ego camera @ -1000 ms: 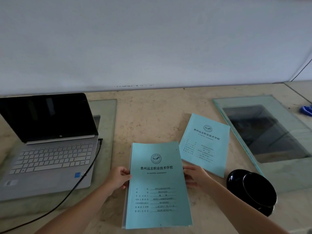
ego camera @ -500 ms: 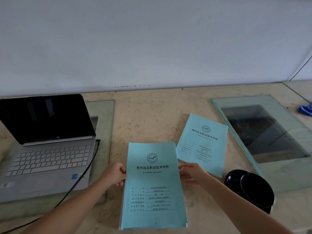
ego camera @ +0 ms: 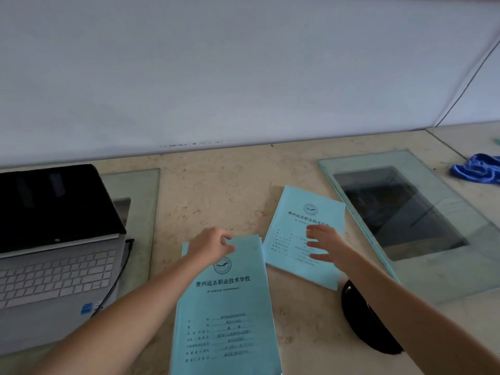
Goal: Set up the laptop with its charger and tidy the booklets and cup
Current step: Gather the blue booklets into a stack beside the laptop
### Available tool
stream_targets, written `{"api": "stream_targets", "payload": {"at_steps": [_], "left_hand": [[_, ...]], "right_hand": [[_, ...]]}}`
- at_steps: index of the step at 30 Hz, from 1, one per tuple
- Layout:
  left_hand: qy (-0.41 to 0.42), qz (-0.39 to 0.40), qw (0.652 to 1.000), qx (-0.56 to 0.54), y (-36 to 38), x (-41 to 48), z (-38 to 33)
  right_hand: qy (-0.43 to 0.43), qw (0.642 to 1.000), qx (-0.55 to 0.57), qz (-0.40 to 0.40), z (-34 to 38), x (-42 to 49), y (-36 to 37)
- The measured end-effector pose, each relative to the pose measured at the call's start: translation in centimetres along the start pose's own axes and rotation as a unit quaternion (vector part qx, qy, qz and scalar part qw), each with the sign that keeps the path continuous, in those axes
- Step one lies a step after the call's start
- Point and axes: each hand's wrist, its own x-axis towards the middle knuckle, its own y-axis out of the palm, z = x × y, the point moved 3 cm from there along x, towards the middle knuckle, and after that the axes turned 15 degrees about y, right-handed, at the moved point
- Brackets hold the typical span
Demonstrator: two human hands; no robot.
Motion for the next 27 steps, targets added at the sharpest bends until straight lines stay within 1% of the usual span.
{"api": "stream_targets", "payload": {"at_steps": [4,8,11,16,18,20,22,24,26,27], "left_hand": [[0.022,0.008,0.997,-0.067,0.7,4.8,-3.7],[0.026,0.027,0.995,-0.097,2.1,9.5,-6.5],[0.005,0.038,0.994,-0.101,3.7,12.7,-6.9],[-0.038,0.080,0.994,-0.059,6.8,16.5,-6.2],[-0.051,0.067,0.995,-0.054,7.6,17.5,-5.8],[-0.071,0.050,0.994,-0.072,8.0,18.2,-5.8],[-0.096,0.046,0.988,-0.112,8.3,18.8,-5.8],[-0.116,0.046,0.976,-0.180,8.5,19.1,-5.8],[-0.126,0.040,0.949,-0.285,8.6,19.1,-5.8],[-0.139,0.037,0.926,-0.350,8.7,19.1,-5.7]], "right_hand": [[0.003,1.000,0.000,-0.026,0.6,1.1,-3.3],[0.016,0.998,0.006,-0.053,1.6,3.0,-5.7],[0.041,0.996,-0.004,-0.079,2.3,4.8,-7.0],[0.079,0.992,-0.006,-0.097,2.1,8.3,-8.1],[0.078,0.992,-0.004,-0.100,2.1,9.2,-8.3],[0.073,0.992,-0.002,-0.106,2.3,10.0,-8.3],[0.063,0.991,-0.010,-0.117,2.6,10.5,-8.2],[0.039,0.990,-0.019,-0.132,2.7,11.0,-8.1],[0.017,0.990,-0.015,-0.142,2.7,11.5,-8.0],[0.013,0.990,-0.009,-0.141,2.6,11.6,-7.9]]}}
